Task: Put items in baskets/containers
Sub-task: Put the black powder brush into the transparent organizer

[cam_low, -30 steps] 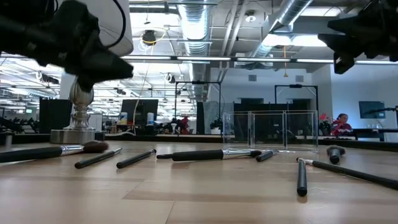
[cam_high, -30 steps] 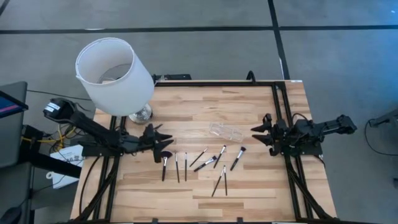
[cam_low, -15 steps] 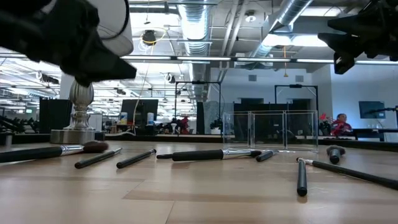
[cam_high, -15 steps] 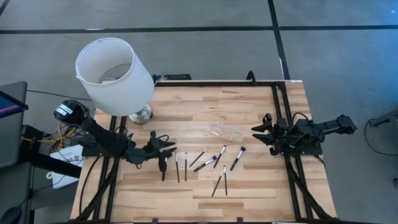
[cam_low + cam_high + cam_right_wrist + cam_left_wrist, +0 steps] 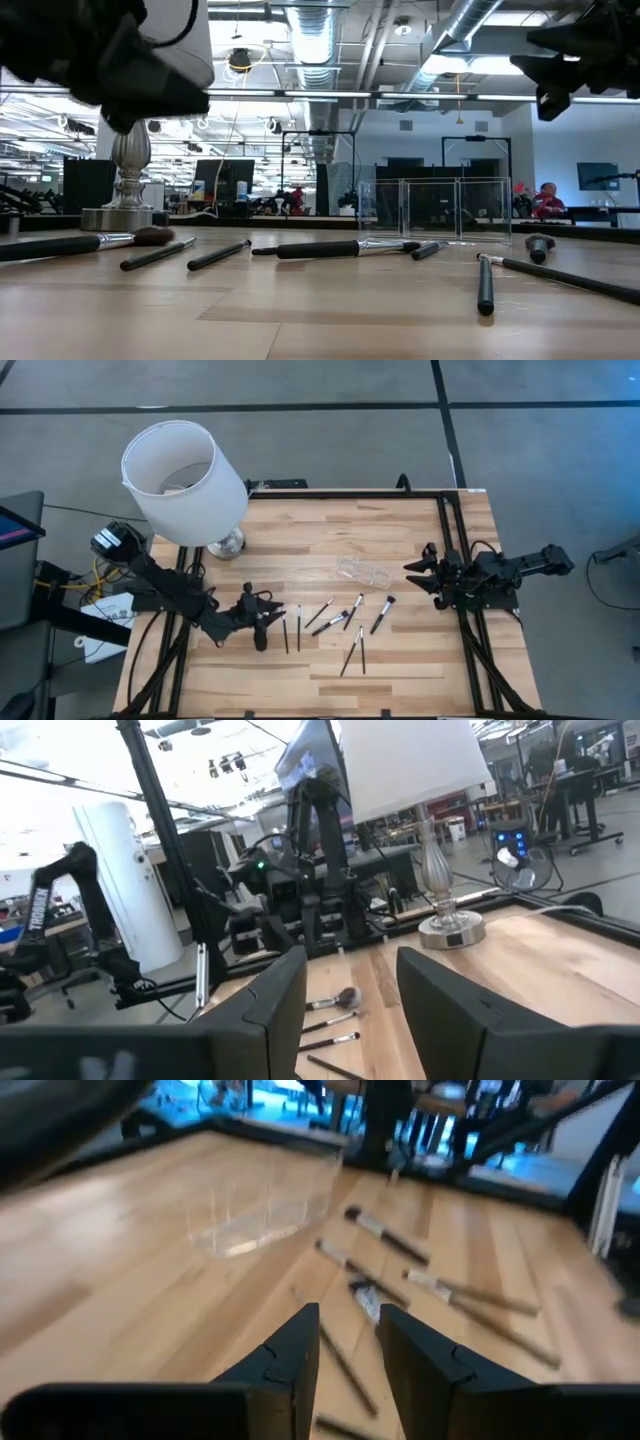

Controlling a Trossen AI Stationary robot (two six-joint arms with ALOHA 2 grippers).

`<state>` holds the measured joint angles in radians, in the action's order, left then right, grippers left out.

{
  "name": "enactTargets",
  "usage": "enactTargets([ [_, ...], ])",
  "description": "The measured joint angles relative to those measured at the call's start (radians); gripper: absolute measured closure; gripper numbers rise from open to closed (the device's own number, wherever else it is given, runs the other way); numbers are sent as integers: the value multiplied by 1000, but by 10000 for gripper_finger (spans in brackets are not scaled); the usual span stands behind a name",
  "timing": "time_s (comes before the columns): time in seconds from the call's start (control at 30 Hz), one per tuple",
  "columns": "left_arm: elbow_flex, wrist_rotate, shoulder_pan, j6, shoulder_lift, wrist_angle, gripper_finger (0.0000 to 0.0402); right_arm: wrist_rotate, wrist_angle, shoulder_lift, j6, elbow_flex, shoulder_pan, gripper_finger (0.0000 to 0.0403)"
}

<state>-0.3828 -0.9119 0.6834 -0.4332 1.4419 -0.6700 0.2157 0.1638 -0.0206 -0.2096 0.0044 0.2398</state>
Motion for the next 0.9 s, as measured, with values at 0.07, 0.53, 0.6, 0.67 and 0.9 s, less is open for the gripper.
enactTargets([
  [0.07, 0, -4, -3, -13, 34, 3, 296, 0, 18, -17, 0, 0, 0, 248],
  [0.53, 0, 31, -58, 65, 70, 1, 296, -48, 222, -445, 5, 88, 21, 231],
  [0.6, 0, 32, -57, 85, 70, 0, 296, -126, 210, -539, 8, 127, 38, 233],
  [0.67, 0, 33, -57, 87, 70, 0, 296, -185, 209, -625, 50, 164, 60, 236],
  [0.9, 1, 33, -57, 86, 70, 0, 296, -131, 196, -867, 180, 195, 88, 234],
])
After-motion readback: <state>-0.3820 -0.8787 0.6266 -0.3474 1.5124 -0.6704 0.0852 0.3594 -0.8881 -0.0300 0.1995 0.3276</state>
